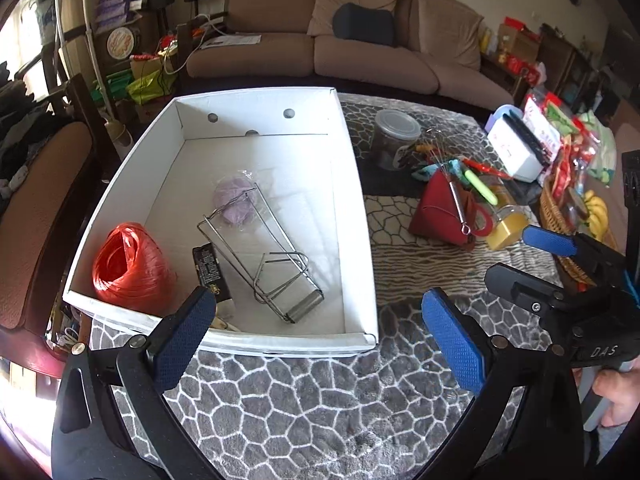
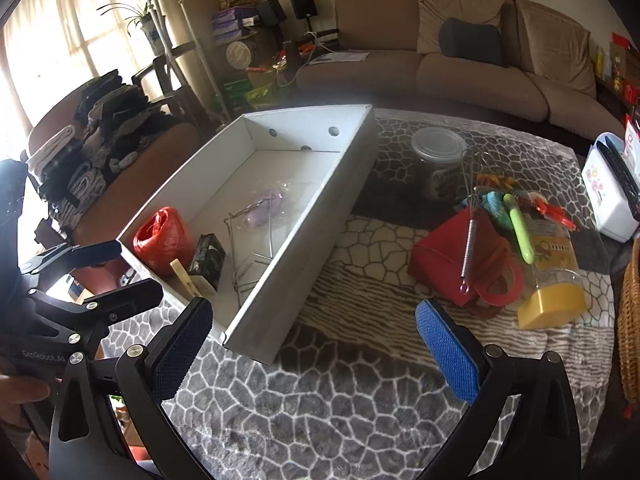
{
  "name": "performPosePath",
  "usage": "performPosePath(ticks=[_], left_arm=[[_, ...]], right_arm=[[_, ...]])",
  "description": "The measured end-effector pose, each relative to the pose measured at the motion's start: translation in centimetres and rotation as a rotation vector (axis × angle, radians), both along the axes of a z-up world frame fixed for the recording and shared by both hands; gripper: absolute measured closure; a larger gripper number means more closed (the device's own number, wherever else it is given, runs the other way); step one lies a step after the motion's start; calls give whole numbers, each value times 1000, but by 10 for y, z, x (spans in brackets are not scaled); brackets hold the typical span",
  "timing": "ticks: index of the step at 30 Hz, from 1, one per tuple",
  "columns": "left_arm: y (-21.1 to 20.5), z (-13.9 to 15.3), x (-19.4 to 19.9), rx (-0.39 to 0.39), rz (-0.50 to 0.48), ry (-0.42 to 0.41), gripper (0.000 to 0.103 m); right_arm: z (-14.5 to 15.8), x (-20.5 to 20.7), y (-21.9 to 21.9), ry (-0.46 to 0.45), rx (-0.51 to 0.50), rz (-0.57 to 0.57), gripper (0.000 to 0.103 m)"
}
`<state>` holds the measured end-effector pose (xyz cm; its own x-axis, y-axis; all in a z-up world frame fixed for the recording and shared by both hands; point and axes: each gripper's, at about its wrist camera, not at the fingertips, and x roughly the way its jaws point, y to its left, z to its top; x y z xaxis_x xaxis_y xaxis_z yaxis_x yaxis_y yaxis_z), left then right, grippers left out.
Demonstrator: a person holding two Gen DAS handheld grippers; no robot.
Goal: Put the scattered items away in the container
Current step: 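Move the right tool back toward the wire whisk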
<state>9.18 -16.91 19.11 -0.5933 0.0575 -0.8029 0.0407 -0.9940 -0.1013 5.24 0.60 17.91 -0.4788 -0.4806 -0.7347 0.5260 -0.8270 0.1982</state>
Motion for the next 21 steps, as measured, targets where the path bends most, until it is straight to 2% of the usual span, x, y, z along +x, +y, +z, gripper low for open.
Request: performPosePath(ticks=[14, 21], left_arm=[[111, -26, -47, 31, -127, 4, 0], [142, -57, -64, 45, -167, 19, 0]], right_arm=[[-19, -21, 110, 16, 62, -174, 0], [-34, -42, 158, -38, -60, -267, 0]])
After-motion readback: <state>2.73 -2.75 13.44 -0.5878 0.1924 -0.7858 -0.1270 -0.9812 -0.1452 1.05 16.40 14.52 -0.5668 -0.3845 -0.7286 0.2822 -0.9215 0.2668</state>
